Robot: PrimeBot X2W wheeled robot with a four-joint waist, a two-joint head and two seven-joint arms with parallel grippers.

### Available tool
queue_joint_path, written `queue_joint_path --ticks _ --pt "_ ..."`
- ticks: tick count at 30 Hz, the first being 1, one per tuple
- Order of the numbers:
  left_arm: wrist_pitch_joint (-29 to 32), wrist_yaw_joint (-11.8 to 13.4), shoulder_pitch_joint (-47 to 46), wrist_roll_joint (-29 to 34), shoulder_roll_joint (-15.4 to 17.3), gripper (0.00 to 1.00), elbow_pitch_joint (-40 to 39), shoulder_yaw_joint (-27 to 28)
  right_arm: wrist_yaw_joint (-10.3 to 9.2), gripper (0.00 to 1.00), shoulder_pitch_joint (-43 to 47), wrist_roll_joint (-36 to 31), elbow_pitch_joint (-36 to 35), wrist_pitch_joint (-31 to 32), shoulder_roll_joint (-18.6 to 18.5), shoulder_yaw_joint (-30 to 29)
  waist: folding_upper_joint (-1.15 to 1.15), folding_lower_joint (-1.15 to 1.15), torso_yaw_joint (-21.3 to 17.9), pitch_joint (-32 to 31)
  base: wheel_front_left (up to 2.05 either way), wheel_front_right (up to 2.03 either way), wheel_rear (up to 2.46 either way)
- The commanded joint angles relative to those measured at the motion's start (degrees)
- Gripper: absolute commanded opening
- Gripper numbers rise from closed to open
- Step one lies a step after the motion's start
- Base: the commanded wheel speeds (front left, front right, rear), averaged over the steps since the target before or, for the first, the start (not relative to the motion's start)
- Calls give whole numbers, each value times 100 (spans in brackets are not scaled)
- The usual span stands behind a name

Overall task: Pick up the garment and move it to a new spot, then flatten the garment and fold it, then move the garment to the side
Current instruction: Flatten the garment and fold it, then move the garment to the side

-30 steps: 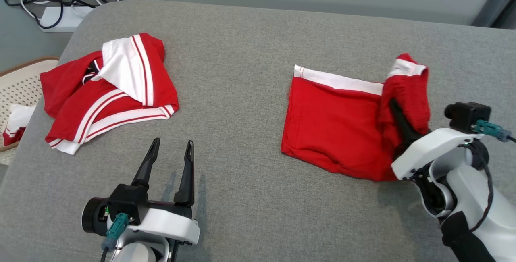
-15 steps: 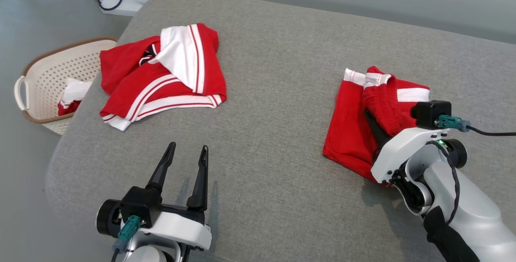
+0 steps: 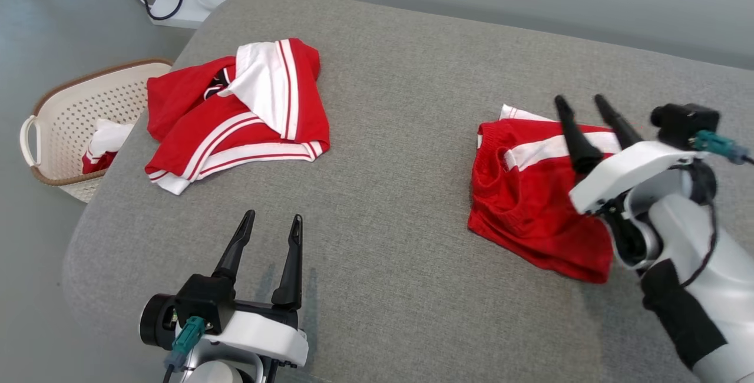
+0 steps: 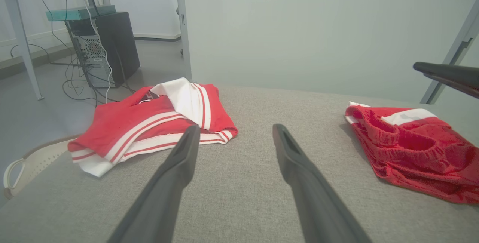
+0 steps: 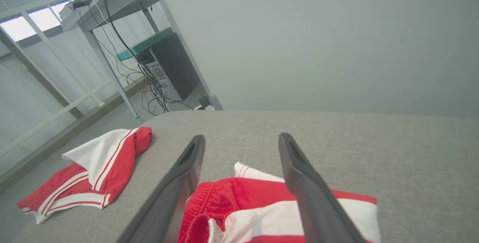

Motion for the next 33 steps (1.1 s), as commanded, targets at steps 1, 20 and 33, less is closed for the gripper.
queue_joint_path --ticks 1,20,33 --pt "-34 42 -66 -18 36 100 -158 188 24 100 -122 31 -186 -100 -105 -61 0 0 -100 -17 0 0 0" --pt "-34 -3 -241 74 36 100 -228 166 24 100 1063 808 -63 139 -208 -361 0 0 -194 211 0 0 0" --pt "-34 3 -240 60 36 100 -275 170 24 0 841 1000 205 163 -78 -24 0 0 -39 276 0 0 0"
